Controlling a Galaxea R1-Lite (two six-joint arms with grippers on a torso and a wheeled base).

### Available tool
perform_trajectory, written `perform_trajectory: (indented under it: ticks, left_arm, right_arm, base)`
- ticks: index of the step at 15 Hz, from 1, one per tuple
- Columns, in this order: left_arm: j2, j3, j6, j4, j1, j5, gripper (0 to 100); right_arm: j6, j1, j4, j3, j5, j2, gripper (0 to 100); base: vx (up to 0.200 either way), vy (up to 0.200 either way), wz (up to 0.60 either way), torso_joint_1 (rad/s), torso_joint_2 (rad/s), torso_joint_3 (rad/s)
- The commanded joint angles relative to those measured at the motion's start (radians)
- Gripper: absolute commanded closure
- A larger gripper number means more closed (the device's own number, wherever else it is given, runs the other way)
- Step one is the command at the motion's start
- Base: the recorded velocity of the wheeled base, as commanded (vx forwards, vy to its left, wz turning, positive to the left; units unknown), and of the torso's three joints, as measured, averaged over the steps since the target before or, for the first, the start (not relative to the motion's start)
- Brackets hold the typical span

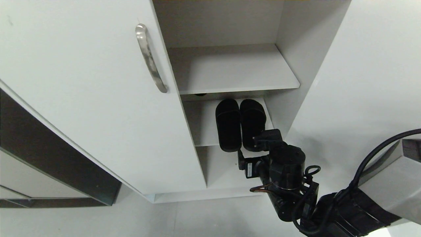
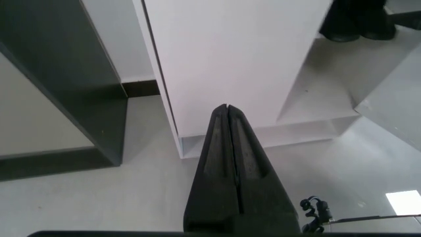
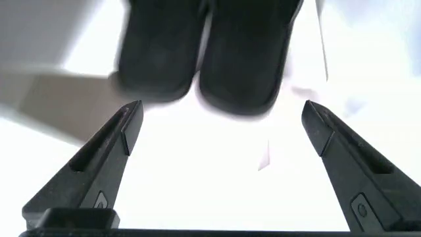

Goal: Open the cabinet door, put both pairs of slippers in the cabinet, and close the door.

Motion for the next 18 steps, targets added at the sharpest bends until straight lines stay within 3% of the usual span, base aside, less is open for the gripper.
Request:
perform_trajectory:
  ticks: [1,4,18]
  left_arm:
    - [0.001,0.0,0.0,0.0,0.0,0.0,100]
    - [0.001,0.0,-0.002,0.0,0.0,0.0,100]
    - [0.001,0.0,-0.002,0.0,0.0,0.0,100]
  right_arm:
    - [-0.001,0.003,0.0,0.012,0.0,-0.006,0]
    - [-0.001,0.008,-0.009,0.021,0.0,-0.006,0]
    - [-0.007,0.008,-0.035,0.046,0.009,0.0,0]
  base:
    - [-0.2,0.0,0.0,0.002,0.0,-0.002]
    - [-0.2,0.0,0.0,0.002,0.0,0.002]
    - [0.0,0.0,0.0,0.0,0.0,0.0]
